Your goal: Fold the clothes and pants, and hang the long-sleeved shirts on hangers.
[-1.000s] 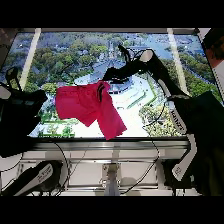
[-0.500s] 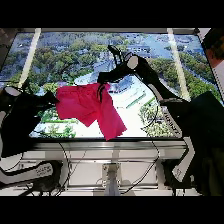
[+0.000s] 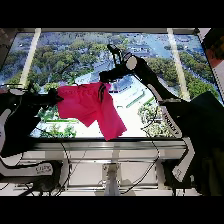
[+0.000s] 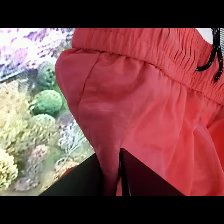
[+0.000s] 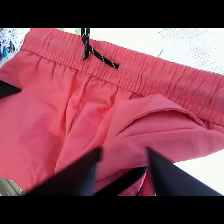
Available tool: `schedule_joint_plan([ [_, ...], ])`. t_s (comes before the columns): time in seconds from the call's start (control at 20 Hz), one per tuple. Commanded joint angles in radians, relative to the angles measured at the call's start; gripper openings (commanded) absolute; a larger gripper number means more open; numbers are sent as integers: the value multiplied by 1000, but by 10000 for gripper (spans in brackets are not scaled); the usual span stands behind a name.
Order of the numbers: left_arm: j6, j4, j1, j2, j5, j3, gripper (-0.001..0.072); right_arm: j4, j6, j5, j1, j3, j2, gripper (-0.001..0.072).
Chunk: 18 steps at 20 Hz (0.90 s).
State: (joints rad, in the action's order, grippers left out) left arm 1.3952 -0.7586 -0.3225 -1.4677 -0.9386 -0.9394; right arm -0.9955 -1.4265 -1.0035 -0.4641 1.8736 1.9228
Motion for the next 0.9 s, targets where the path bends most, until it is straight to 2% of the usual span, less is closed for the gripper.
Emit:
schedule_joint_plan([
  [0.0, -28, 16, 1, -5, 4, 0, 128, -61, -60, -59, 2, 0, 0, 547],
  [0.2, -29, 16, 1, -5, 4, 0, 128, -64, -85, -77, -2, 0, 2, 535],
  [0.25, -29, 16, 1, -5, 4, 0, 129, -63, -93, -79, -2, 0, 4, 454],
  [0.3, -29, 16, 1, -5, 4, 0, 128, -55, -108, -85, -2, 0, 10, 407],
  [0.4, -38, 16, 1, -5, 6, 0, 128, -24, -133, -122, -3, 0, 35, 377],
  [0.45, -51, 16, 3, -5, 9, 0, 128, -7, -132, -156, -5, 0, 51, 262],
  [0.5, -56, 16, 4, -5, 16, 0, 127, 0, -132, -183, -9, 0, 66, 101],
  [0.55, -64, 21, 5, -5, 19, 0, 101, -7, -129, -187, -12, 0, 72, 10],
  [0.6, -77, 30, 5, -5, 21, 0, 21, -8, -129, -185, -11, 0, 72, 10],
  [0.7, -129, 71, 5, -5, 39, -3, 20, -11, -129, -183, 6, 1, 54, 8],
  [0.85, -300, 238, 13, 33, 42, -61, 17, -84, -135, -205, 57, 50, -11, 8],
])
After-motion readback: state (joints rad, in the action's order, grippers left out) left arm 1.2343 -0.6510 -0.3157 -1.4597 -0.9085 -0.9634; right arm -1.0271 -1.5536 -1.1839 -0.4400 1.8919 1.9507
